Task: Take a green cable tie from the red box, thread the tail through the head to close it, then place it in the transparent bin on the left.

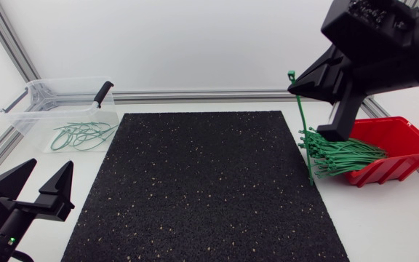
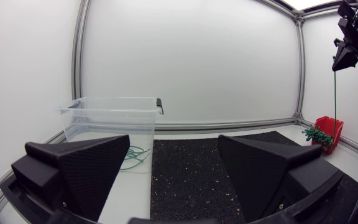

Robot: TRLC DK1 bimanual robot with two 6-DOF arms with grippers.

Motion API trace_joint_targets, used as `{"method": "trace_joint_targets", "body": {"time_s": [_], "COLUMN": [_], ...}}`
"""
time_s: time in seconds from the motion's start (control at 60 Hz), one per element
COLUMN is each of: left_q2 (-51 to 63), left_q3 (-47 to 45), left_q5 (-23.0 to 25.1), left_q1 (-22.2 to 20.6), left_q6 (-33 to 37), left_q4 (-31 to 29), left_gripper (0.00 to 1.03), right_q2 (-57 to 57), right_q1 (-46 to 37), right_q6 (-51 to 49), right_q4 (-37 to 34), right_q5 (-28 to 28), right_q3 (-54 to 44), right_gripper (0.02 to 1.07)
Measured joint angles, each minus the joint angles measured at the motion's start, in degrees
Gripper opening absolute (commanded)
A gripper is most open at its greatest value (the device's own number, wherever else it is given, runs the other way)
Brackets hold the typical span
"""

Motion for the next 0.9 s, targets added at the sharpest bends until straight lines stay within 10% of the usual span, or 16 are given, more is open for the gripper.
{"method": "trace_joint_targets", "body": {"time_s": [0.283,0.9], "left_q2": [11.3,46.7], "left_q3": [8.5,26.9], "left_q5": [3.8,33.6], "left_q1": [1.8,0.2], "left_q6": [-2.3,-8.8], "left_q4": [0.0,3.2], "left_gripper": [0.99,0.99], "right_q2": [6.4,14.8], "right_q1": [9.5,2.4], "right_q6": [11.0,19.1], "right_q4": [-4.7,-8.4], "right_q5": [-5.6,-32.2], "right_q3": [2.7,6.3], "right_gripper": [0.07,0.07]}}
